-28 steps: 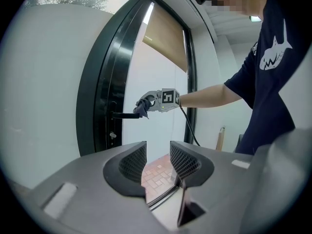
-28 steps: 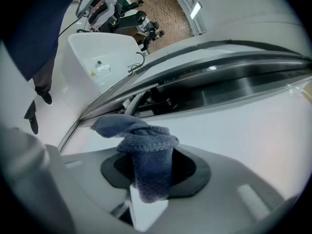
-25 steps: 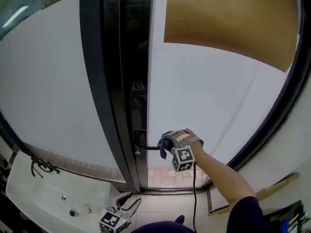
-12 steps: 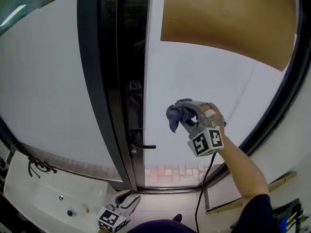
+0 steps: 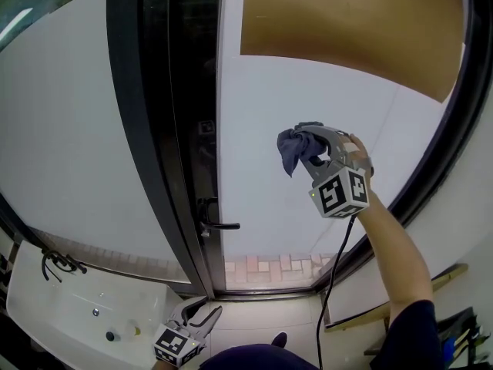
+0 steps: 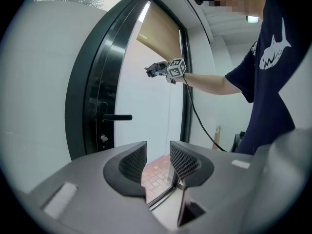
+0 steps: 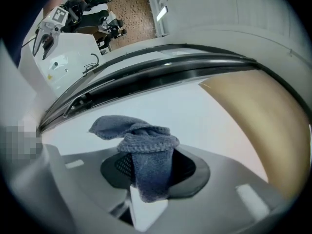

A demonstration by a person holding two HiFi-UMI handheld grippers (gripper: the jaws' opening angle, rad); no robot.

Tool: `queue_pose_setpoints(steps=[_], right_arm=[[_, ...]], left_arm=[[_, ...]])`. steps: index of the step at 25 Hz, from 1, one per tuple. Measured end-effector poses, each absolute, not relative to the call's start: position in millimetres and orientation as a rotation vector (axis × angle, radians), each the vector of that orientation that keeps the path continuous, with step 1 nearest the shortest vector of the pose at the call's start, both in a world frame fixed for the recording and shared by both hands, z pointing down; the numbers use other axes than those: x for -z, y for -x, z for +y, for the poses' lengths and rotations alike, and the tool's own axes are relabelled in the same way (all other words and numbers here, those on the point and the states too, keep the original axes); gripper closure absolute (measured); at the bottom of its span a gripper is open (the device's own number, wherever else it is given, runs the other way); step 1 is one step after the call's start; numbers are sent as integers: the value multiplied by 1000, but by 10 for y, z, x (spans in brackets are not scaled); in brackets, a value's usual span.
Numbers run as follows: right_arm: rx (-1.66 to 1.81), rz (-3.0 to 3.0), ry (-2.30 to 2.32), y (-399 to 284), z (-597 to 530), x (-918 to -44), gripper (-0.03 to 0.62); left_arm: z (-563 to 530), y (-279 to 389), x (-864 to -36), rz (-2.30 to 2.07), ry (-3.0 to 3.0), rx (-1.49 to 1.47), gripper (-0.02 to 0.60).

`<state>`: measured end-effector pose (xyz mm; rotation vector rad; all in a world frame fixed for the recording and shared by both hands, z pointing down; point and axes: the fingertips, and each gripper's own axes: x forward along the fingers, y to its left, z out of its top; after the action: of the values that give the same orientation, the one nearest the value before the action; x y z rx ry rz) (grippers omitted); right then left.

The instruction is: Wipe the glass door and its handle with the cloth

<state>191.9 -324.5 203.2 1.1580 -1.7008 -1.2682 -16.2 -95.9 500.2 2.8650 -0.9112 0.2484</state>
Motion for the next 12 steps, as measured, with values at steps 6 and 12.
queue_pose_setpoints(steps=[6, 12], right_arm=[[1192, -1746, -1024, -1700, -3239, -3028, 445], [1105, -1783, -923, -1602, -3268, -3905, 445]], left_arm=[[-925, 132, -5023, -906, -2862, -268, 436], [-951, 136, -5059, -915, -2852, -290, 436]])
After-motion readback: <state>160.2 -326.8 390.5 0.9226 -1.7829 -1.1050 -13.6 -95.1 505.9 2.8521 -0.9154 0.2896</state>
